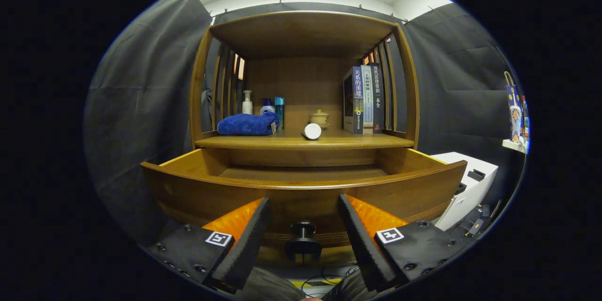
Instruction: Pull open the drawer, take out the items inside it, and place them on the countertop above the cabinet.
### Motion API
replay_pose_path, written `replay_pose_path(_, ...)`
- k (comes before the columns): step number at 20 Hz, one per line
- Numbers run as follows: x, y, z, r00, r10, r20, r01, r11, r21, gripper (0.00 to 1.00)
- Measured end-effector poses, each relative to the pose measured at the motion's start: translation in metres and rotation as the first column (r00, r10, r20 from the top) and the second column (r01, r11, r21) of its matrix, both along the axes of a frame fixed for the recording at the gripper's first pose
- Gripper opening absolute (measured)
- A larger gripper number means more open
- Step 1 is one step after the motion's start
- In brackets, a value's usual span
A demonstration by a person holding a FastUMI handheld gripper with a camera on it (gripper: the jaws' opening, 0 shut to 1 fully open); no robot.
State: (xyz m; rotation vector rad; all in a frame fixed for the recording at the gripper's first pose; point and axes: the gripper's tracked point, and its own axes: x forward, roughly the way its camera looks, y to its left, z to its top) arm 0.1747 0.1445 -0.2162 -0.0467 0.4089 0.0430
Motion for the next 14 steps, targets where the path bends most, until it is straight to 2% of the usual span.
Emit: replay_pose_path(14,0.109,0.005,-0.029,0.999,-0.018,-0.038,0.019,1.0,0.017,0.96)
